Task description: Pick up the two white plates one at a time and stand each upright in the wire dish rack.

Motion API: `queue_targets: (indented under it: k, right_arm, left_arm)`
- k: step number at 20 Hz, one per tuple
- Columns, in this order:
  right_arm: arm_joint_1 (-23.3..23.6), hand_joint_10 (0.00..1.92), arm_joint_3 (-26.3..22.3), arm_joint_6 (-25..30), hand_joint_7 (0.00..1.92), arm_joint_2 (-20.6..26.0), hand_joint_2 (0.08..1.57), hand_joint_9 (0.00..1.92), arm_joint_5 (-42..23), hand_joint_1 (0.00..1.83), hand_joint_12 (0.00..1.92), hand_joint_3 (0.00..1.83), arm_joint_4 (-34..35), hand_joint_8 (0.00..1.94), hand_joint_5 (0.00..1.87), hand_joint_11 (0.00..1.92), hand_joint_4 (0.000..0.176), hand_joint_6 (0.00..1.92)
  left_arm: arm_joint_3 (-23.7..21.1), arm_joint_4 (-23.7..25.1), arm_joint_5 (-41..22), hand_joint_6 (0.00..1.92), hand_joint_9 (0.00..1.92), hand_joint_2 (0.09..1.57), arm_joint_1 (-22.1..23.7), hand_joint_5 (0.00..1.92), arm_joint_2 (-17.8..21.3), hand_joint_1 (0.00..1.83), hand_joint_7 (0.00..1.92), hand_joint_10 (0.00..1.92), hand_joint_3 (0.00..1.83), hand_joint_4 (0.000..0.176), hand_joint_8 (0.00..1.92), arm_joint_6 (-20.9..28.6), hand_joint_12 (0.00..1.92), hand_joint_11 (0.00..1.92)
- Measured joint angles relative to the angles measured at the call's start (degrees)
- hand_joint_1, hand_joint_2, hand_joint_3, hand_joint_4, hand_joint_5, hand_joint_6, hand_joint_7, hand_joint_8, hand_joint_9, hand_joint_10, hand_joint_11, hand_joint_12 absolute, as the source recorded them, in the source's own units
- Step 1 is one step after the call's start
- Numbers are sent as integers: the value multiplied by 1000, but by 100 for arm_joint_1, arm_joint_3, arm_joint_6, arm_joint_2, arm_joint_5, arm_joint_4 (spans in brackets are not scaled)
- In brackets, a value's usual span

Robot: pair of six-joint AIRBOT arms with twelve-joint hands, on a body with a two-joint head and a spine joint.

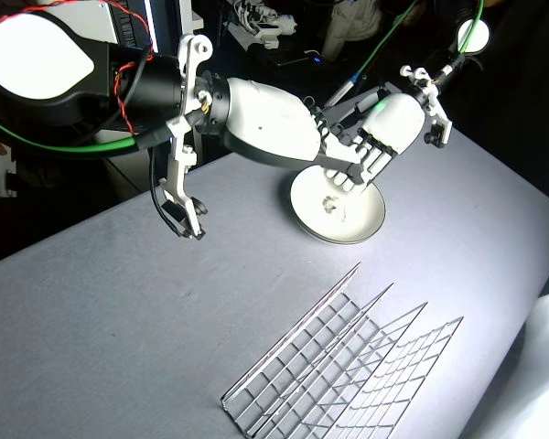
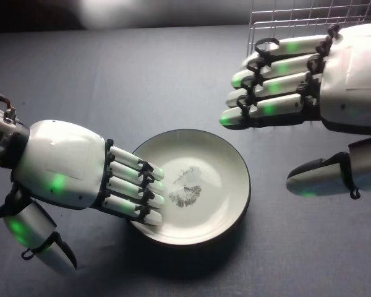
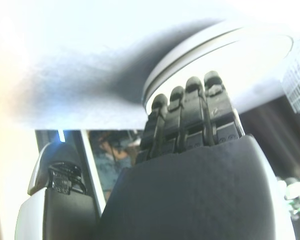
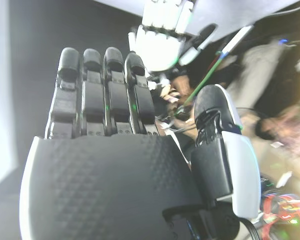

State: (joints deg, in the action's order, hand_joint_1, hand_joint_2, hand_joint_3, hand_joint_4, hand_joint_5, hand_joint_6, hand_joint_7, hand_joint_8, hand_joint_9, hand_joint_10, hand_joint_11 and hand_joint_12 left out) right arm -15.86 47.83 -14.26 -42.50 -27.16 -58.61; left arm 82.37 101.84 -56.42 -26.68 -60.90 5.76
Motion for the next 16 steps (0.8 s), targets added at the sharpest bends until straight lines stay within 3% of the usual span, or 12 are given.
queue_targets:
  k: [3, 12, 13, 16]
  right_arm:
    - [-35, 6, 173, -2, 278, -9, 1299, 220, -345, 0, 511, 0, -385, 5, 301, 0, 0, 5]
    - [-267, 10, 221, -68, 296, 4, 1295, 246, -662, 0, 552, 0, -490, 8, 314, 0, 0, 7]
    - [-278, 0, 221, -74, 259, 11, 1301, 211, -695, 0, 467, 0, -557, 0, 283, 0, 0, 0]
    - [-332, 6, 221, -85, 297, 28, 1298, 238, -778, 0, 552, 0, -575, 8, 326, 0, 0, 10]
  left_arm:
    - [120, 39, 48, 0, 0, 1128, -66, 0, -44, 0, 0, 0, 8, 0, 0, -31, 0, 0]
    - [382, 136, 35, 0, 0, 1157, -55, 0, -170, 0, 0, 0, 18, 0, 0, -63, 0, 0]
    - [407, 149, 37, 0, 0, 1158, -68, 0, -179, 0, 0, 0, 17, 0, 0, -79, 0, 0]
    - [431, 240, 81, 0, 0, 1154, -94, 0, -186, 0, 0, 0, 13, 0, 0, -76, 0, 0]
